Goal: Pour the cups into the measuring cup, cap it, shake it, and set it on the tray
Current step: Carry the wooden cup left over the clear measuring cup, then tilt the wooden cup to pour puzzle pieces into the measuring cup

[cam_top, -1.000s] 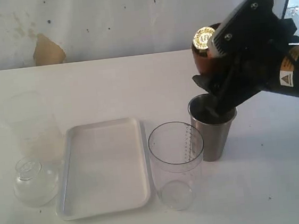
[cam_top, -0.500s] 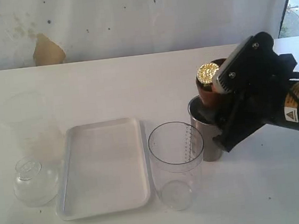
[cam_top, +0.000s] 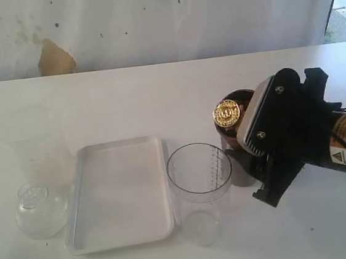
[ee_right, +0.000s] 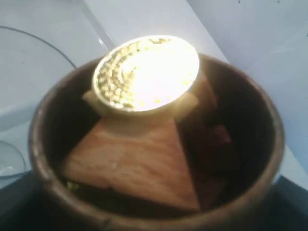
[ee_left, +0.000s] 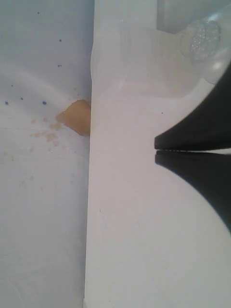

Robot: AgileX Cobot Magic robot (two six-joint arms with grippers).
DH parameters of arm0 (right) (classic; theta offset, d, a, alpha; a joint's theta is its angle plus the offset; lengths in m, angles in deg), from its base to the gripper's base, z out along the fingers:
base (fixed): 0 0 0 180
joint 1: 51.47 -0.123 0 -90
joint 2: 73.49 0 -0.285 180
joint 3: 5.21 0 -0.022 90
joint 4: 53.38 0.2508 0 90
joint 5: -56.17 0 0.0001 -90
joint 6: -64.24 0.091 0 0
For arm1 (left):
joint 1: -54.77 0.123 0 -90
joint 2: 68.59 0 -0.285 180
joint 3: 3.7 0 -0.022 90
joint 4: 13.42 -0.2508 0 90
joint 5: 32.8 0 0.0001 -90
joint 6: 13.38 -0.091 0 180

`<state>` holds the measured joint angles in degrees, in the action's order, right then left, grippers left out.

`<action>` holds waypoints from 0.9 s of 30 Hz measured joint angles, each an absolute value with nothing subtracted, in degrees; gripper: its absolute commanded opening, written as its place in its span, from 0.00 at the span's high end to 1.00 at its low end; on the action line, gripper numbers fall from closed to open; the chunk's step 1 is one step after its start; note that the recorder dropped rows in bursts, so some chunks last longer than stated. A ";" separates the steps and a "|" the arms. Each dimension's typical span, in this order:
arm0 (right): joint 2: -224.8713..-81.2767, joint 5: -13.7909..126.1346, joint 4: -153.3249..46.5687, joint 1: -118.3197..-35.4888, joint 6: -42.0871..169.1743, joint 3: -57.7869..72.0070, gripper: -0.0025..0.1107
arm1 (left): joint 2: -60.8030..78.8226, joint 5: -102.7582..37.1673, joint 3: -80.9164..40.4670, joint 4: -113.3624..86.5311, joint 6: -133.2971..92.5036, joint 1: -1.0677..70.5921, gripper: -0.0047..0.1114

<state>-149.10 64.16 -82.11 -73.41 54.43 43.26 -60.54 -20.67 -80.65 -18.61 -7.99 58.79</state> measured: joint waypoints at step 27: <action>-149.31 64.71 -82.11 -73.41 39.19 40.32 0.98 | -60.54 -20.67 -80.65 -18.61 -7.99 58.79 0.95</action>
<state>-149.31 64.71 -82.11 -73.41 39.19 40.32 -60.54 -20.67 -80.65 -18.61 -7.99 58.79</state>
